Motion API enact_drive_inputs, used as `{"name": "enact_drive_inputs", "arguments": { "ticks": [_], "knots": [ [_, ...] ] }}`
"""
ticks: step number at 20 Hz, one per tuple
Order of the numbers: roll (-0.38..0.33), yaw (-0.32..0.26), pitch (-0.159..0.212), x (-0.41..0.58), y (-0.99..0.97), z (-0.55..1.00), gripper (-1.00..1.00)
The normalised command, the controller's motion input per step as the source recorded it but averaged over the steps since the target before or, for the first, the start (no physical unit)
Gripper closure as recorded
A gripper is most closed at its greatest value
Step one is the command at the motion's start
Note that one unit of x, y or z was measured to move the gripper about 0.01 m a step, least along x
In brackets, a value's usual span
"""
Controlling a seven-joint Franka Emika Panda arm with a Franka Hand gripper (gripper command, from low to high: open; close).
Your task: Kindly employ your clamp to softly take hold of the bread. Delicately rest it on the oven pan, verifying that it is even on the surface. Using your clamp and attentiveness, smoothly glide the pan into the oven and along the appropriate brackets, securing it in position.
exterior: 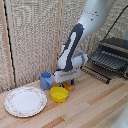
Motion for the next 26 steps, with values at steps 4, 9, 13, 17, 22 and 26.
{"name": "enact_drive_inputs", "arguments": {
  "ticks": [4, 9, 13, 17, 22, 26],
  "knots": [
    [-0.009, 0.019, 0.0, 0.0, 0.11, 0.0, 1.0],
    [-0.061, 0.0, -0.002, 0.0, 0.29, 0.0, 1.0],
    [-0.038, -0.085, 0.0, 0.0, 0.3, 0.04, 1.0],
    [-0.036, -0.067, 0.023, 0.019, 0.26, 0.05, 1.0],
    [-0.016, -0.141, 0.064, 0.212, 0.13, 0.37, 1.0],
    [-0.001, -0.197, 0.054, 0.311, 0.0, 0.97, 1.0]
  ]
}}
